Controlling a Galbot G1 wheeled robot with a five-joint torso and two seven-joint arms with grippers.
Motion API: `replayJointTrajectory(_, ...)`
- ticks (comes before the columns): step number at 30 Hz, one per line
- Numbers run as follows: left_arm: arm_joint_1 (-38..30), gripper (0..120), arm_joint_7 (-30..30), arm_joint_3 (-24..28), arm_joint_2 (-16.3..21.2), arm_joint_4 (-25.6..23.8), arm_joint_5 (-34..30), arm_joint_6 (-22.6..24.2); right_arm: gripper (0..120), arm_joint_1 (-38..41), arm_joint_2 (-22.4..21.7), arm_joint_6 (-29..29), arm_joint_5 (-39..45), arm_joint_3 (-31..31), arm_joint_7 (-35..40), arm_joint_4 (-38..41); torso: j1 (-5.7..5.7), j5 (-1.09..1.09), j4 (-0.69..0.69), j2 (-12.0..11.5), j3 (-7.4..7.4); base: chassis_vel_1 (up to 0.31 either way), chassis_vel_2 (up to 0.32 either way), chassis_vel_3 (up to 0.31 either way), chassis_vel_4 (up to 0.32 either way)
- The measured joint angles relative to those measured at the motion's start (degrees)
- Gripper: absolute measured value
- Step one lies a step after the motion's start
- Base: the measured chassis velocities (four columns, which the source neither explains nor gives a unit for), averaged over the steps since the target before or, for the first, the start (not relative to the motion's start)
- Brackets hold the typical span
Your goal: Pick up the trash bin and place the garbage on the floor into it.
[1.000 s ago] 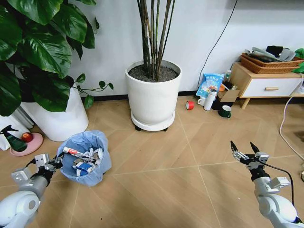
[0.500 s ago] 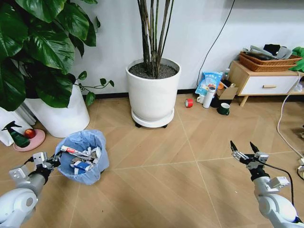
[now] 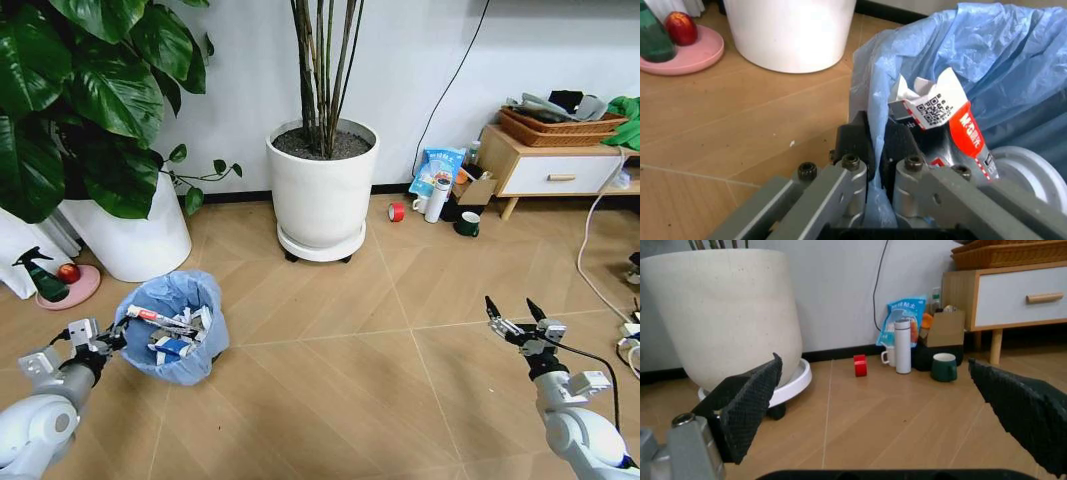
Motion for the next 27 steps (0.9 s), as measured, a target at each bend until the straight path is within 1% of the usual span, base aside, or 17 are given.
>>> replayJointTrajectory(11, -0.03, 0, -0.49, -0.43, 0.67, -0.76, -0.82, 0.21, 100, -0.65, -0.24, 0.03, 0.09, 0.07, -0.61, 0.48, 0.0, 0.01, 0.0, 0.0, 0.0, 0.054, -0.052, -0.056, 0.063)
replayJointTrajectory(22, 0.24, 0, -0.49, -1.06, 1.01, -0.9, -1.14, 0.23, 100, -0.93, -0.54, 0.11, 0.14, 0.16, -0.88, 1.19, 0.0, 0.0, 0.01, 0.0, 0.0, 0.139, -0.132, -0.134, 0.135)
replayJointTrajectory(23, 0.3, 0, -0.48, -1.37, 1.16, -0.91, -1.3, 0.23, 100, -1.04, -0.57, 0.16, 0.14, 0.21, -0.97, 1.26, 0.0, 0.0, -0.01, 0.0, 0.0, 0.132, -0.121, -0.133, 0.125)
replayJointTrajectory(27, 0.65, 0, -0.39, -1.66, 1.19, -1.19, -1.35, 0.24, 100, -1.24, -0.58, 0.24, 0.1, 0.23, -1.1, 1.36, -0.01, 0.0, -0.01, 0.0, 0.0, 0.122, -0.111, -0.126, 0.112)
